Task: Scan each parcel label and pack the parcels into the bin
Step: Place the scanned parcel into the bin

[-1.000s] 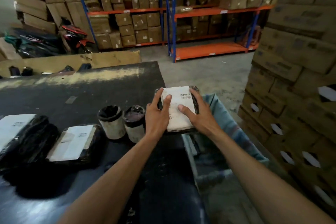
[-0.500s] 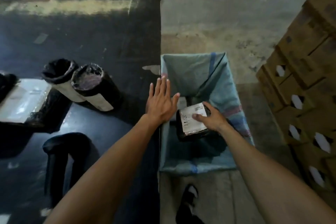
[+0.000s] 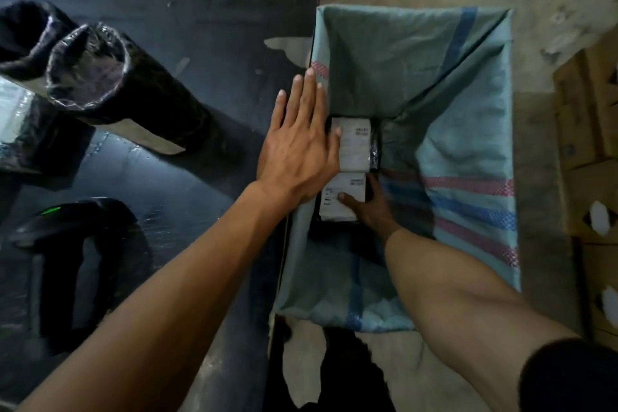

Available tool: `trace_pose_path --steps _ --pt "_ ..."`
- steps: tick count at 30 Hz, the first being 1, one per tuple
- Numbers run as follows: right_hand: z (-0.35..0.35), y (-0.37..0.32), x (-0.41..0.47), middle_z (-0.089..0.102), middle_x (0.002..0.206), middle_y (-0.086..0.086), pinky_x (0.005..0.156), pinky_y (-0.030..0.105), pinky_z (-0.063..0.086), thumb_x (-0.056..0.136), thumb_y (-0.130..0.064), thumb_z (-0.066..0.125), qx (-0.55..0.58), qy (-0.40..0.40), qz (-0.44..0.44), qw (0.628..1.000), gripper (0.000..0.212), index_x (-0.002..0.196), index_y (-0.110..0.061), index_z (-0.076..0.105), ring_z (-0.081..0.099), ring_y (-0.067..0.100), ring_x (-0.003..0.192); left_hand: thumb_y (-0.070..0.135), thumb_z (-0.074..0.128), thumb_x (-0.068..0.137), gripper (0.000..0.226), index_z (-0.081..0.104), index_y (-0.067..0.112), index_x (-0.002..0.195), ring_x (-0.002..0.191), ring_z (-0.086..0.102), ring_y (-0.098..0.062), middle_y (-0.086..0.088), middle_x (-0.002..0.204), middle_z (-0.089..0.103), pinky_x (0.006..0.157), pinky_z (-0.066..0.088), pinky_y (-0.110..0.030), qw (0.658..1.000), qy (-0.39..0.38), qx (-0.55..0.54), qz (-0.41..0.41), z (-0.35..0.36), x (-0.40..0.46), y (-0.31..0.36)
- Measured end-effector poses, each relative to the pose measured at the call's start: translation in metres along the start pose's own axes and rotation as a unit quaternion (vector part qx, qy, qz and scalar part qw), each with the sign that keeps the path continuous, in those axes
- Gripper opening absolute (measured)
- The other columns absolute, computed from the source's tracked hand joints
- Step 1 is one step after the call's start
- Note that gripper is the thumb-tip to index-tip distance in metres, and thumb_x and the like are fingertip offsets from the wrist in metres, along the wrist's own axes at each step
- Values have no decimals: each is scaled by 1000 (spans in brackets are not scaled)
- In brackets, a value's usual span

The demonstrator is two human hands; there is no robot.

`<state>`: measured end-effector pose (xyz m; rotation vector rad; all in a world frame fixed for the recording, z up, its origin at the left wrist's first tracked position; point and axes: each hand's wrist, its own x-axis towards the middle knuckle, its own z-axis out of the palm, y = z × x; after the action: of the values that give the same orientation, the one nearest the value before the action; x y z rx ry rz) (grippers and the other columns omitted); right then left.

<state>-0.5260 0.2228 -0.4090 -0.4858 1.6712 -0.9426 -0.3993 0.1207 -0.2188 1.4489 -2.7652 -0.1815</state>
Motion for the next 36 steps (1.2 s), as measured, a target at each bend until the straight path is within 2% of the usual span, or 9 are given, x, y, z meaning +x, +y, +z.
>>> trace_pose_path --steps 4,8,12,16,20,23,26,32,36 --pt "8 14 4 53 154 16 105 26 47 98 -6 72 -20 14 -16 1000 81 164 -9 27 55 28 137 44 21 106 70 1 2 159 154 -10 -25 -16 167 -9 125 -4 -42 1000 0 1 0 1 0 1" --pt "12 28 15 20 172 18 126 47 28 104 -24 65 -155 -11 -2 988 91 168 -12 1 29 35 156 45 21 106 71 4 0 158 155 -8 -25 -16 167 -7 125 -2 -43 1000 2 22 -4 4 0 1" --pt "26 26 17 -7 174 22 129 48 18 106 -33 61 -242 32 90 966 93 167 -28 -8 7 38 161 43 25 106 70 6 0 158 155 -6 -26 -16 167 -4 126 -2 -43 1000 9 20 -6 5 1 1" --pt "26 14 17 -17 172 25 129 55 12 106 -47 56 -304 4 153 940 94 165 -35 -17 -4 41 161 43 25 106 70 4 2 159 155 -7 -24 -15 167 -5 125 -7 -39 1000 6 14 -4 3 0 0" --pt "22 -6 20 -21 172 22 130 55 4 106 -49 54 -378 -18 165 911 95 167 -26 -15 -12 40 161 42 24 106 69 1 3 158 154 -10 -24 -14 167 -8 125 -9 -38 1000 -1 7 1 1 1 -3" --pt "15 -30 19 -15 174 20 130 54 0 107 -55 43 -449 -40 159 878 90 167 -12 -9 -13 40 161 42 23 106 69 0 3 159 154 -11 -23 -13 167 -10 125 -9 -39 1000 -9 6 2 -1 1 -3" --pt "8 -58 10 1 175 19 131 47 9 109 -54 39 -470 -58 136 870 83 168 -6 5 2 40 162 41 24 106 70 1 3 159 154 -11 -23 -13 167 -9 125 -8 -40 1000 -5 -2 2 -4 0 -4" --pt "-5 -107 -30 44 162 19 117 40 41 110 -46 45 -394 -39 83 914 64 159 -6 41 48 35 144 49 27 104 76 -1 5 159 154 -11 -22 -10 167 -9 121 -16 -34 996 -12 -93 0 -13 -3 -6" --pt "-8 -136 -71 57 150 20 107 35 45 107 -53 47 -411 18 33 911 62 147 -6 57 56 33 135 49 40 103 82 0 5 160 155 -6 -26 -11 168 -5 123 -9 -38 981 -55 -186 12 -30 -3 -13"
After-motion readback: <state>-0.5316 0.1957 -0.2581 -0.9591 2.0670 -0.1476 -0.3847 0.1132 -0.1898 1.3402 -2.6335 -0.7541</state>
